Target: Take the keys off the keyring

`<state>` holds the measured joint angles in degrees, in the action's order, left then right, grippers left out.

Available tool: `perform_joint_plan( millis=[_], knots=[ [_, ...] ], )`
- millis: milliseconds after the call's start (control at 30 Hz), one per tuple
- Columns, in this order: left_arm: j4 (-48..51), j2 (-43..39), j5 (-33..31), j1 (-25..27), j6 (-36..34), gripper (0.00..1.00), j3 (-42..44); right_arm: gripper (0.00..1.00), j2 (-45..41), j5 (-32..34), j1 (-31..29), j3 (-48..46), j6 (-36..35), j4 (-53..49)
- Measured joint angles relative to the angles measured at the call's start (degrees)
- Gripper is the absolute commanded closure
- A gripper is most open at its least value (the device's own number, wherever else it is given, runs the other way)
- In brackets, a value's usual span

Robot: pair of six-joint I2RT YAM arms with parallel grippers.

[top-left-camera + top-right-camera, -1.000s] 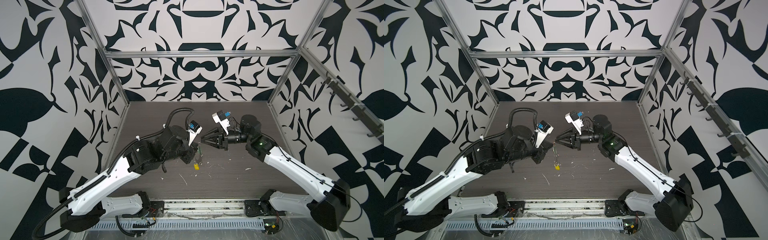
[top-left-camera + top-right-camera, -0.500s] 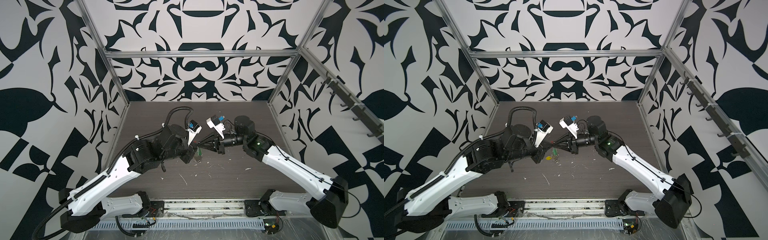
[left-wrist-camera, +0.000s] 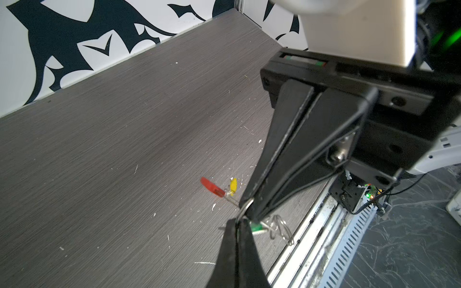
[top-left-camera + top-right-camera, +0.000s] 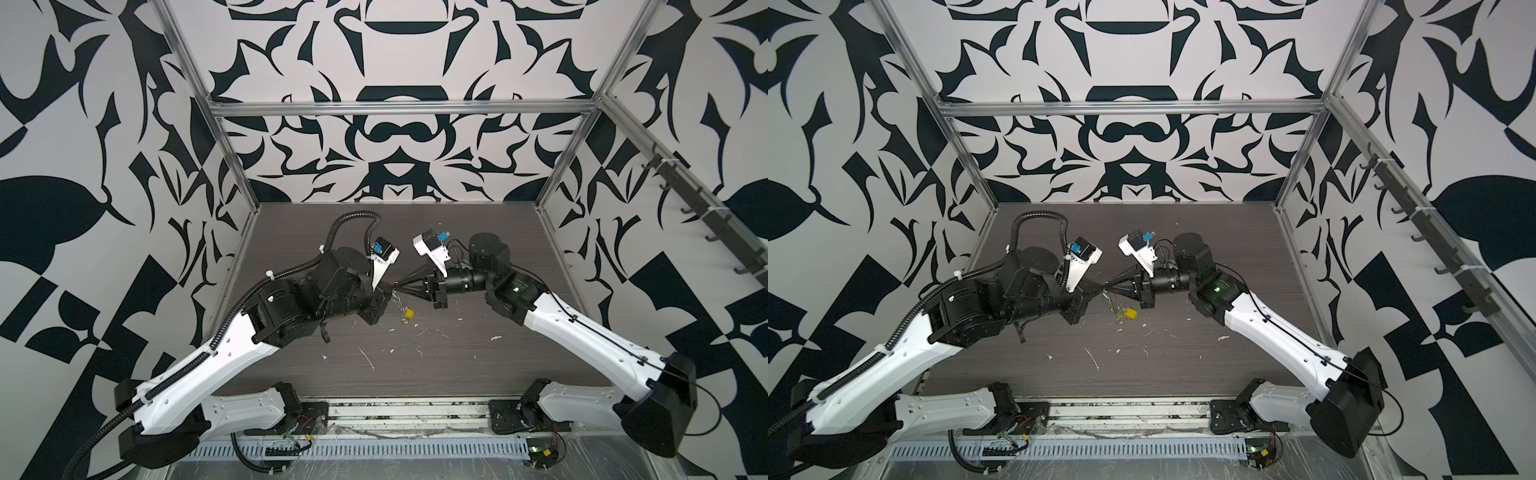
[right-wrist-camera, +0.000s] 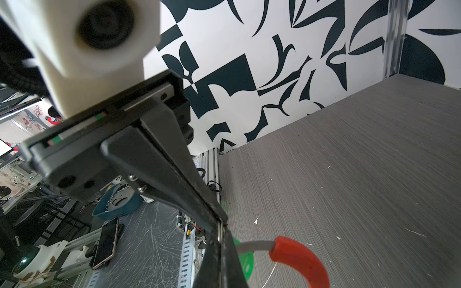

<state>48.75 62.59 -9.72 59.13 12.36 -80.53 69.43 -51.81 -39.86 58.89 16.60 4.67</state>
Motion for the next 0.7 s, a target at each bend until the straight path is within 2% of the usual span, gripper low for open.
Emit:
perform_joint_plan(
  millis=[367, 700],
  knots=[
    [-9.33, -7.15, -0.7, -0.26, 1.55, 1.0, 7.3, 1.0, -0.87, 1.38, -0.74, -4.2, 8.37, 13.38],
    [-20.7, -13.55, -1.01, -0.26, 3.04, 1.0, 15.96, 1.0, -0.87, 2.21, -1.09, -5.86, 13.14, 20.24]
  ],
)
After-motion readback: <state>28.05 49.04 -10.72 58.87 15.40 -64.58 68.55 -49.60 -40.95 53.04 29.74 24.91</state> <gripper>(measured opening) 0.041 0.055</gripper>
